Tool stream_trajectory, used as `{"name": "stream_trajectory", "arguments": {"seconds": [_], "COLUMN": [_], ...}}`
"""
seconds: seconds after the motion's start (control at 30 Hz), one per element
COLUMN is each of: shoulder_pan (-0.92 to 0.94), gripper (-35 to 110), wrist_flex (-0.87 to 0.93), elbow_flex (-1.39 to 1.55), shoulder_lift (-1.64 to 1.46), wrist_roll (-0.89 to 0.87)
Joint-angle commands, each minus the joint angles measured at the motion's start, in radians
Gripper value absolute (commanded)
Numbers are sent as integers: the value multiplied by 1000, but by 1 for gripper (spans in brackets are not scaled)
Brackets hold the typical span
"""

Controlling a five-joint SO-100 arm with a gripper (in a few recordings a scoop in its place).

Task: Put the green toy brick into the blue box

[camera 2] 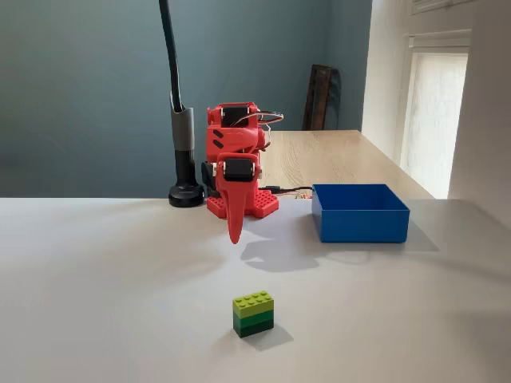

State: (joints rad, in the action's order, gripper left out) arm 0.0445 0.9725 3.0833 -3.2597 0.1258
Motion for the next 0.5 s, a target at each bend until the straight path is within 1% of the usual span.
{"name": "stream_trajectory", "arguments": {"seconds": [0.0, 0.37, 0.47], "shoulder_pan": [18, 11, -2], "gripper": [0, 0, 0], "wrist_flex": [0, 0, -25], "elbow_flex": [9, 8, -3], "shoulder_lift": [-9, -8, -5], "wrist_roll": [12, 23, 38]}}
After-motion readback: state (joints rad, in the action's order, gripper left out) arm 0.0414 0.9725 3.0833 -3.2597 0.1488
